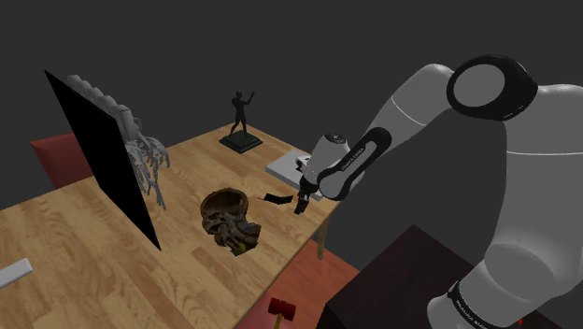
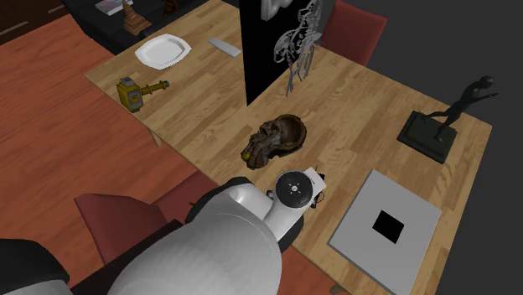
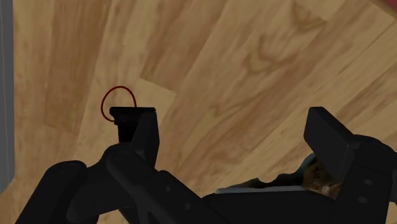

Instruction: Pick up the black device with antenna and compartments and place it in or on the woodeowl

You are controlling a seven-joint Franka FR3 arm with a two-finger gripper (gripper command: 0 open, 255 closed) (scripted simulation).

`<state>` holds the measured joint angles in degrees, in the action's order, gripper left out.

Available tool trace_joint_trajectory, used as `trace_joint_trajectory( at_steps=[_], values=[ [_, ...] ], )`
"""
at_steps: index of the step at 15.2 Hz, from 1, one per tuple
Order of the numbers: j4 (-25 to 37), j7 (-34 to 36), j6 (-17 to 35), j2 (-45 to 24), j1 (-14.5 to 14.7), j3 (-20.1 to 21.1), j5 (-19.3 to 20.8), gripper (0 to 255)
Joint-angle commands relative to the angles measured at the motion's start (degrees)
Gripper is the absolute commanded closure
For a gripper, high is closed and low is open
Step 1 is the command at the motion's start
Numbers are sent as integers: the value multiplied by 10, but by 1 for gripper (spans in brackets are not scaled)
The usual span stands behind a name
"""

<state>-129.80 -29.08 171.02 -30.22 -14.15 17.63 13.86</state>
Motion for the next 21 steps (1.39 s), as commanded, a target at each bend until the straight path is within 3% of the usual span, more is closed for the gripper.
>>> trace_joint_trajectory(
  at_steps=[1, 6, 14, 15, 21],
  values=[
    [12, -9, 12, -20, 2, -3, 7, 0],
    [36, -1, 29, -59, 25, -26, 16, 0],
    [36, -1, 29, -59, 25, -26, 16, 0],
    [36, -1, 29, -59, 25, -26, 16, 255],
    [36, -1, 29, -59, 25, -26, 16, 255]
  ],
)
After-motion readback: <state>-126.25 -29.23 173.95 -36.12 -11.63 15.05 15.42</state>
